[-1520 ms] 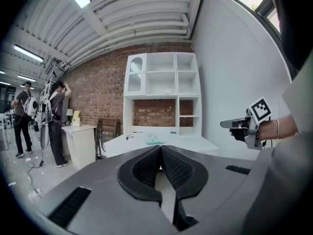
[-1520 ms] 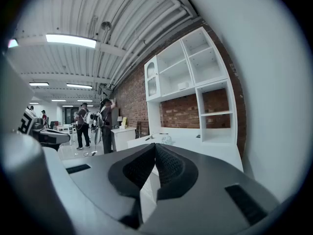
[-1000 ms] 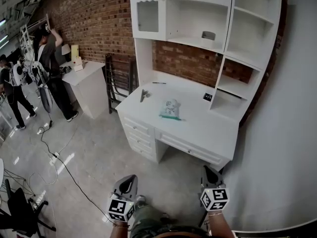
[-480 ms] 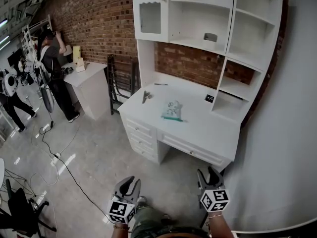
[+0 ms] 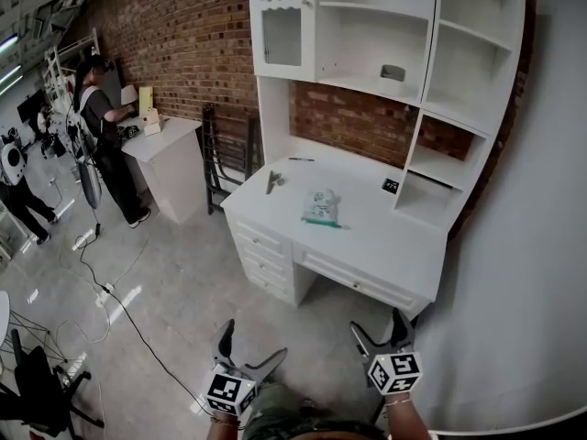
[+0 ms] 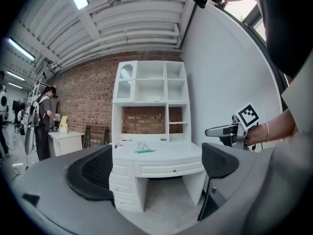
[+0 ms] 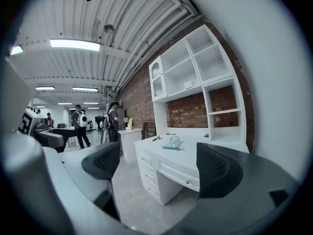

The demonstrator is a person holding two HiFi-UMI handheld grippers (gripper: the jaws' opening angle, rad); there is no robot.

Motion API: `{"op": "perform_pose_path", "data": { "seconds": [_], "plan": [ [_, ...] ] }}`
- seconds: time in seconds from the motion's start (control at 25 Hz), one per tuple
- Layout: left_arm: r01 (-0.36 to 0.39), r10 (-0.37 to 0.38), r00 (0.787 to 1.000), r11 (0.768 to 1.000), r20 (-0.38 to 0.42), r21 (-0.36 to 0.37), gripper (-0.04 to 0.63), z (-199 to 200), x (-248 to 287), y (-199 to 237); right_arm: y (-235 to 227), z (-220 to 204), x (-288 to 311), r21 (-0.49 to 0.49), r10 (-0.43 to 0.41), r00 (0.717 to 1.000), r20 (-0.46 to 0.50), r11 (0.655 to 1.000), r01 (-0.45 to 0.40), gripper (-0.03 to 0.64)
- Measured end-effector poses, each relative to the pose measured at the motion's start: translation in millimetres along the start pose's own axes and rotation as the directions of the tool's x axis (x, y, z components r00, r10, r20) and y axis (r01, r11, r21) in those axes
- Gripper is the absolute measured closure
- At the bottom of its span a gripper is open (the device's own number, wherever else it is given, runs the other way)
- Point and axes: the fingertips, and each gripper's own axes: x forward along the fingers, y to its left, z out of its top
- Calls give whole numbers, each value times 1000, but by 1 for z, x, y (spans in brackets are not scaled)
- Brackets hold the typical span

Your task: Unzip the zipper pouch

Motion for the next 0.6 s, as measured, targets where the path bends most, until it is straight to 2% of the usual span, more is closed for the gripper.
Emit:
{"op": "perform_pose_path", "data": {
  "seconds": [0.24, 0.4, 0.6],
  "plan": [
    [3, -3, 1000, 1000, -16, -24, 37, -1, 1, 1, 1, -2, 6, 15, 17, 1000, -3, 1000, -17, 121],
    [5, -5, 1000, 1000, 8, 27, 37, 5, 3, 5, 2, -4, 10, 41, 37, 999, 1, 998, -37, 123],
    [11, -11, 1000, 999, 1, 31, 38, -1, 14, 12, 2, -9, 22, 13, 60, 998, -22, 998, -60, 126]
  ]
}}
